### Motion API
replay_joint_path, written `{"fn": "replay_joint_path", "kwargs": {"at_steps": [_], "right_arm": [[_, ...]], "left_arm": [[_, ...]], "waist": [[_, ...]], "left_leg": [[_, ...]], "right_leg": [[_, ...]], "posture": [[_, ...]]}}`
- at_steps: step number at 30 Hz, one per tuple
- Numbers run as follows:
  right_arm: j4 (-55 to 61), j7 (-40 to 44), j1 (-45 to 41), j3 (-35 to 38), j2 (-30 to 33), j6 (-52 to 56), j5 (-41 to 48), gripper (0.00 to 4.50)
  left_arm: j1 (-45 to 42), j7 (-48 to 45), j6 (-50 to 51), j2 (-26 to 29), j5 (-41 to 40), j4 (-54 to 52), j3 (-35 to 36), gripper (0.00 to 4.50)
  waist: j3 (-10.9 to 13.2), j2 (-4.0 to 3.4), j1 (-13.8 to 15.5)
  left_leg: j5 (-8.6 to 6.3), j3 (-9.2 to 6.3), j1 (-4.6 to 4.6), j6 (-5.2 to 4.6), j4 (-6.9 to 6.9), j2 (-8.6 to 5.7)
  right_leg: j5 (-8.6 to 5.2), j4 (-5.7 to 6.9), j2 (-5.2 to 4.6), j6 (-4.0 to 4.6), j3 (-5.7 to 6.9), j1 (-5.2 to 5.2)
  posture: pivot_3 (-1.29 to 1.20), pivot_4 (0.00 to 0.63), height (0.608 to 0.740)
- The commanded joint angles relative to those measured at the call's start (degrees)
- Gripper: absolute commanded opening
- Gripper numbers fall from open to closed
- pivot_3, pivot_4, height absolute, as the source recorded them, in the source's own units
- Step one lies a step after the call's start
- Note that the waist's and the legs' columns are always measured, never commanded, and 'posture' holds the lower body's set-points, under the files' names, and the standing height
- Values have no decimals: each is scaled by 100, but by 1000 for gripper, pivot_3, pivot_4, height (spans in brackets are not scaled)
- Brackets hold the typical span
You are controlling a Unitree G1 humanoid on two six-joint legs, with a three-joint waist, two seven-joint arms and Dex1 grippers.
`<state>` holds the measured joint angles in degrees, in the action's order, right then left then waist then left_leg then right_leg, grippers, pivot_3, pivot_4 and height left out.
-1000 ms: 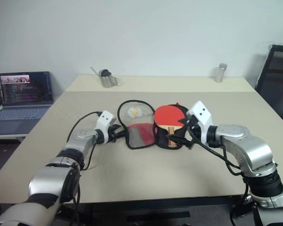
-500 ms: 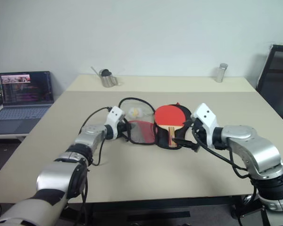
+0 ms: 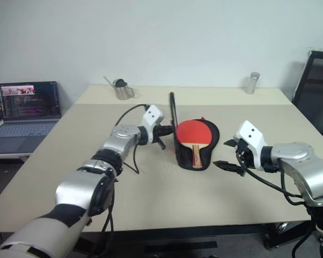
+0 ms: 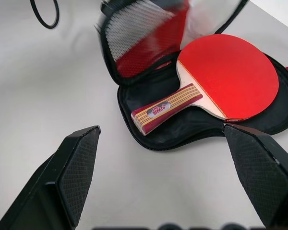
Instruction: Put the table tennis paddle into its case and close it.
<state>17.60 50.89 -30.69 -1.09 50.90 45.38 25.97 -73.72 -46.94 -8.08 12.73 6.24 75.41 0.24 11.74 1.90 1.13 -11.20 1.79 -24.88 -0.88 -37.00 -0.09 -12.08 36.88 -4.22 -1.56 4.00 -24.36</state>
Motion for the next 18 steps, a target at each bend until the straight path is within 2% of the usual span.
{"fn": "replay_joint_path", "kwargs": {"at_steps": [1, 14, 18], "right_arm": [[229, -91, 57, 299, 67, 26, 42, 4500], [1232, -716, 694, 934, 55, 1033, 514, 4500], [1570, -989, 817, 1132, -61, 1421, 764, 4500]], "left_arm": [[-225, 98, -68, -177, 79, 48, -52, 56], [-206, 252, -8, -631, 376, 182, -210, 56], [-329, 552, 27, -824, 430, 217, -205, 56]], "waist": [[0, 0, -1], [1, 1, 10], [1, 2, 13]], "left_leg": [[0, 0, 0, 0, 0, 0], [0, 0, 0, 0, -2, 0], [0, -1, 1, 0, -1, 2]], "right_leg": [[0, 0, 0, 0, 0, 0], [0, 0, 0, -1, -1, 1], [0, 1, 0, -1, -1, 1]], "posture": [[0, 150, 740], [0, 150, 740], [0, 150, 740]]}}
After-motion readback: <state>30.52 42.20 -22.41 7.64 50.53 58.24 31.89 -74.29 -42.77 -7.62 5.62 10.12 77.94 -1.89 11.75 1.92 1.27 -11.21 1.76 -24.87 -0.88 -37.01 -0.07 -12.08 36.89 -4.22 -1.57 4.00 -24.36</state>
